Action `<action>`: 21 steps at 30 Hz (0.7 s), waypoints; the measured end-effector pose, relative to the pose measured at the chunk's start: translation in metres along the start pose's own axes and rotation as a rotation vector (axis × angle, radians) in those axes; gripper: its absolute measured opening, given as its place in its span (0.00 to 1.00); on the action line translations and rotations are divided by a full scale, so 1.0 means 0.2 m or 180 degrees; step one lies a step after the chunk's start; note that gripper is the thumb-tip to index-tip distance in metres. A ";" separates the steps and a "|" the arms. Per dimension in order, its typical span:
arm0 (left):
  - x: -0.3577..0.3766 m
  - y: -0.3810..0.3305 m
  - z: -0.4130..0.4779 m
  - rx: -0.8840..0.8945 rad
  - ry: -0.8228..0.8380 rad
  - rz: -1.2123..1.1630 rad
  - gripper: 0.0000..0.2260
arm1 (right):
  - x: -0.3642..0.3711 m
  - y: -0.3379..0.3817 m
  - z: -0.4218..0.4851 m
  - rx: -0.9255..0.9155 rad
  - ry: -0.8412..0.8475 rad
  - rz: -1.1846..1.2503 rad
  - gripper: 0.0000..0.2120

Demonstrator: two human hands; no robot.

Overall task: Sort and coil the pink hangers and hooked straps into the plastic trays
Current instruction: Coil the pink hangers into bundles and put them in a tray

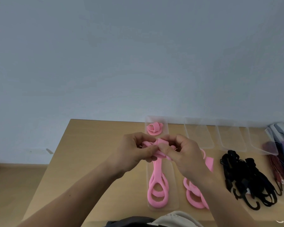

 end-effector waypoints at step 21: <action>-0.29 0.11 0.03 -0.0302 -0.0165 -0.1110 0.08 | 0.18 -0.04 0.01 -0.0120 -0.0545 0.0207 0.11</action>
Point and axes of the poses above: each hand's wrist, its own z-axis towards the middle knuckle, its own x-axis out of the palm, y = z × x, the point moved 7 cm from there along z, towards the middle knuckle, and after that the axes turned 14 degrees about -x, right-handed, at the moved point
